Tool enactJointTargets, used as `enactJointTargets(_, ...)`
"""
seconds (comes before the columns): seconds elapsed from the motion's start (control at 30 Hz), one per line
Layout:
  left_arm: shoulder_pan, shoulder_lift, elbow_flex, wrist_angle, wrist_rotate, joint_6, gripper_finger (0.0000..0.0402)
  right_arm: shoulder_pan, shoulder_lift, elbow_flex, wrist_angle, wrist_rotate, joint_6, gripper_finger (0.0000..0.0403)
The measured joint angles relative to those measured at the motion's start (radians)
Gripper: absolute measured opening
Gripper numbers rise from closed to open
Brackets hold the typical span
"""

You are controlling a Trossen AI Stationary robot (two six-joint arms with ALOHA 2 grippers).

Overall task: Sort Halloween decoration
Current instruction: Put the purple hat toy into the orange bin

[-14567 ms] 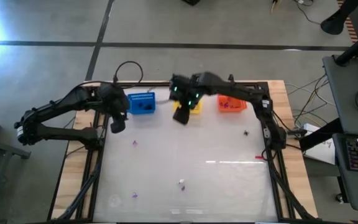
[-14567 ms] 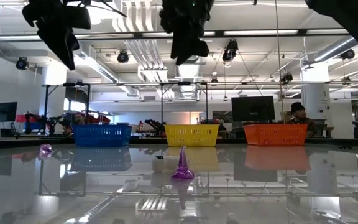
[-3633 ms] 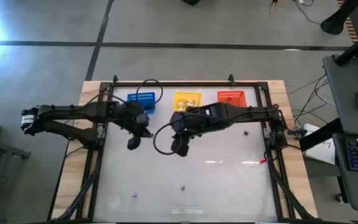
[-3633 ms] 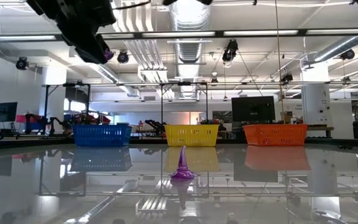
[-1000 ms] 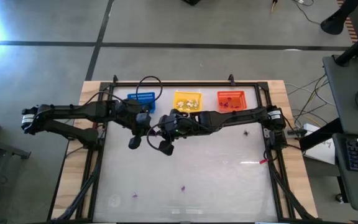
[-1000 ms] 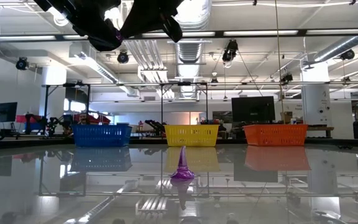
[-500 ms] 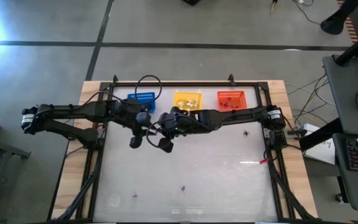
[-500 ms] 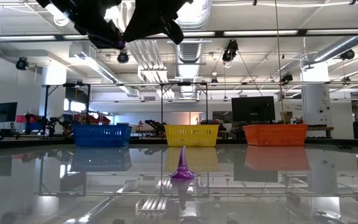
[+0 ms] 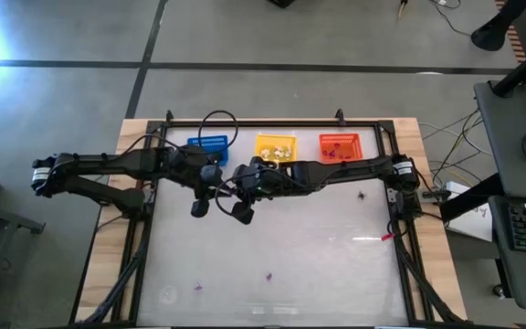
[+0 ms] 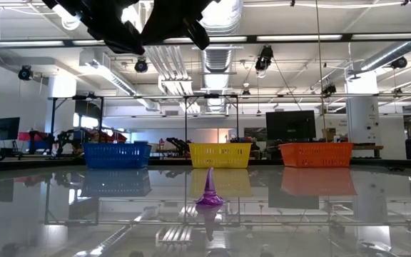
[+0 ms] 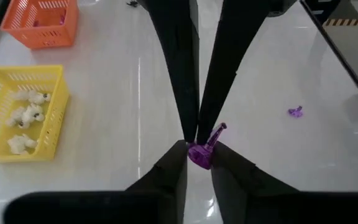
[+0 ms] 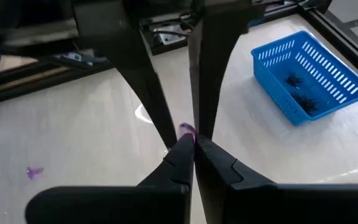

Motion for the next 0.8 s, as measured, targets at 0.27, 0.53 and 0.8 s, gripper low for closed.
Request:
enactJointTargets(0.27,0.001,0.032,0.000,0.006,0.002,0.017,0.0009,0.000,0.002,0.000,0.008,-0.006,0.015,0.0009)
enactJointTargets(0.53,0.001,0.043,0.000,-0.050,0.010,0.021,0.0000,0.000,0.002,0.000,0.010,-0.006,0.042,0.0009)
enactJointTargets(0.8,0.001,0.036,0.002,-0.070,0.010,0.039,0.0000,0.000,0.002,0.000,0.004,-0.014,0.047,0.0053)
